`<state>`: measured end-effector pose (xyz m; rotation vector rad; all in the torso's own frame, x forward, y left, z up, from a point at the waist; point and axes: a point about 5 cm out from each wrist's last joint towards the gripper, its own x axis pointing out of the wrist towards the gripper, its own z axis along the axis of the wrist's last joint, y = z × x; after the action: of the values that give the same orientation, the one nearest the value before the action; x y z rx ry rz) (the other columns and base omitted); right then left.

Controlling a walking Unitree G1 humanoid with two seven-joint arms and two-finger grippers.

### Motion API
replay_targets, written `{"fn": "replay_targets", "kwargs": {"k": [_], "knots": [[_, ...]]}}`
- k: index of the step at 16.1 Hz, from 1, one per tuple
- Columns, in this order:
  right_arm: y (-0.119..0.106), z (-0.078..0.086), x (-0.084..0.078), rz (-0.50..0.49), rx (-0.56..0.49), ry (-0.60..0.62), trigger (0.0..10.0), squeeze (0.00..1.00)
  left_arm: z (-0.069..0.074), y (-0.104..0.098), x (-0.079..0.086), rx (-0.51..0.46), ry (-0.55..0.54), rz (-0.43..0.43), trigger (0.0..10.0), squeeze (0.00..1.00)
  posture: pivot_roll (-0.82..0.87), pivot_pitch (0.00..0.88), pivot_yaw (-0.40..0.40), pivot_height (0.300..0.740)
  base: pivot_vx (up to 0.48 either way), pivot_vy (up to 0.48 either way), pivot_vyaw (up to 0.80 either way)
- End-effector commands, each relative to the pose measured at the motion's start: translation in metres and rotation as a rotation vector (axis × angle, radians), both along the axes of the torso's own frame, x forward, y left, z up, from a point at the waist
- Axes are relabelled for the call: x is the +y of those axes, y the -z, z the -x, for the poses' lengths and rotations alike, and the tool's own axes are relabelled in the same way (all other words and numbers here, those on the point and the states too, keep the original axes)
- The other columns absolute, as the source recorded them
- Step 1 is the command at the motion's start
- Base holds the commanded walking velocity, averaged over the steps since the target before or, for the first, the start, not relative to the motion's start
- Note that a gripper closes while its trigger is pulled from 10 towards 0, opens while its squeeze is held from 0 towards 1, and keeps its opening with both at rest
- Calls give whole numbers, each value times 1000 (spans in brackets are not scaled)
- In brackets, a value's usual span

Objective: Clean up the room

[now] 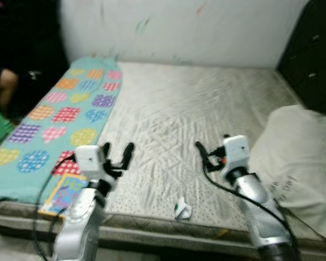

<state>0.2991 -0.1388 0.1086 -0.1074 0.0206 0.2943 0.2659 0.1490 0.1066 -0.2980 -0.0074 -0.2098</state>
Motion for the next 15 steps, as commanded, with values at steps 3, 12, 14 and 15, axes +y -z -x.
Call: {"fn": "replay_targets", "kwargs": {"k": [3, 12, 14, 15], "knots": [[-6, -2, 0, 2, -18, -6, 10000, 0, -1, -2, -1, -5, 2, -1, 10000, 0, 7, 4, -11, 740, 0, 0, 0], [-5, -3, 4, -3, -10, 8, 10000, 0, -2, -1, -1, -4, -1, -5, 10000, 0, 7, 0, -8, 740, 0, 0, 0], [-5, -3, 4, -3, -10, 8, 10000, 0, -2, -1, -1, -4, -1, -5, 10000, 0, 7, 0, -8, 740, 0, 0, 0], [-5, -3, 4, -3, -10, 8, 10000, 0, -2, -1, -1, -4, -1, -5, 10000, 0, 7, 0, -8, 740, 0, 0, 0]]}}
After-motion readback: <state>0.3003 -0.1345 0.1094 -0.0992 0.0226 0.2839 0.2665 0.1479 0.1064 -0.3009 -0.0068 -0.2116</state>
